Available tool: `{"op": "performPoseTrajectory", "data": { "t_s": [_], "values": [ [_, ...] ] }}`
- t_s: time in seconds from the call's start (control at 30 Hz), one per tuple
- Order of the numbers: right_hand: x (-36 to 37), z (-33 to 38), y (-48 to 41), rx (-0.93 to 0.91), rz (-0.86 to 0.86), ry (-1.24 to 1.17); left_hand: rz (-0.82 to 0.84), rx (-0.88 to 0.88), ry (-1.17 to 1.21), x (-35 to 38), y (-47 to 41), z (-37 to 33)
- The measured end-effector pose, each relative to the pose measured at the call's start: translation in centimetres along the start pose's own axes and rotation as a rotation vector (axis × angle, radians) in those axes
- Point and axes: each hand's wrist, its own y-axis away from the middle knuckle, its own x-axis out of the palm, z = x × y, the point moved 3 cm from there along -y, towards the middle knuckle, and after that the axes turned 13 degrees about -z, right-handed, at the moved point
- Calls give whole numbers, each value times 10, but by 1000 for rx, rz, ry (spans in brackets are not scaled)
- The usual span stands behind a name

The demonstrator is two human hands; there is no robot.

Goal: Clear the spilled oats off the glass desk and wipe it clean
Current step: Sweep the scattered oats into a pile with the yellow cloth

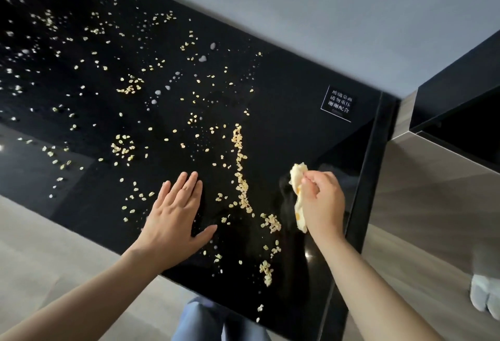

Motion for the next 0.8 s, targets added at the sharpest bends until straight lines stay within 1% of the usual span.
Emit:
{"op": "performPoseTrajectory", "data": {
  "t_s": [0.13, 0.2, 0.27, 0.3, 0.37, 0.43, 0.47, 0.57, 0.67, 0.77, 0.8],
  "values": [
    [-4, -35, 34, 23, -61, 80, -32, -43, -11, 1, 14, -14],
    [8, -30, 54, -16, -96, 41, -45, -75, 2, 0, 25, -19],
    [25, -14, 69, -81, -96, -10, -71, -108, 13, 1, 36, -20],
    [35, -4, 74, -118, -67, -16, -74, -114, 10, 0, 40, -19],
    [51, 15, 78, -174, 47, -10, -74, -131, 3, 0, 50, -16],
    [53, 27, 73, -159, 136, -70, -61, -157, 9, 1, 59, -12],
    [47, 28, 69, -149, 138, -107, -49, -168, 12, 0, 62, -9],
    [8, 10, 64, -121, 68, -113, -16, -179, 5, 0, 64, -1],
    [-31, -30, 84, 1, -57, -60, 5, -153, -6, -1, 63, 9],
    [-41, -54, 117, 146, -188, -19, -10, -119, -7, -1, 63, 18],
    [-37, -55, 127, 161, -217, 3, -10, -108, -5, -2, 64, 21]
  ]
}}
